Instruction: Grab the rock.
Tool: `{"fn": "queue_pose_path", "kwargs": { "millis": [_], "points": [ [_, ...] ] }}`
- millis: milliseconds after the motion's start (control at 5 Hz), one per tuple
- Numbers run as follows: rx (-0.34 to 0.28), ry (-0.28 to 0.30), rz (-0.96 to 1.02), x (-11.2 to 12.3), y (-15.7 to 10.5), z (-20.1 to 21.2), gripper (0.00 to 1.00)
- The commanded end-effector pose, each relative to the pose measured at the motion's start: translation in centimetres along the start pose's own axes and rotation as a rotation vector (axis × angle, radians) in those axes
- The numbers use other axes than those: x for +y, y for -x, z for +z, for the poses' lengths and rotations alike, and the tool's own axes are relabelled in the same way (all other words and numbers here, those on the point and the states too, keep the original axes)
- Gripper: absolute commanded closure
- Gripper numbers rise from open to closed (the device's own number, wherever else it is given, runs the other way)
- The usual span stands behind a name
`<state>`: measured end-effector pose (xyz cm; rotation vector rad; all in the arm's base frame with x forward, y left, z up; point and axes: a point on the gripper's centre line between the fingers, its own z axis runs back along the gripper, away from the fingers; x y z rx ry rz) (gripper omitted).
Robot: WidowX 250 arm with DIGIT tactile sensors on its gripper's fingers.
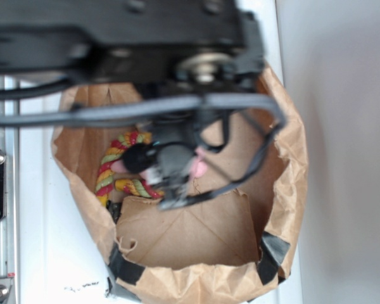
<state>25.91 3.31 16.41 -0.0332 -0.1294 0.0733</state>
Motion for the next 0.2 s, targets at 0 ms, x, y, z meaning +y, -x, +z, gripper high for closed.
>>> {"fn": "queue_pose_path", "kwargs": {
  "millis": [0],
  "points": [
    [-0.072, -0.102, 0.025, -0.13, -1.21, 0.65, 1.0]
  ]
}}
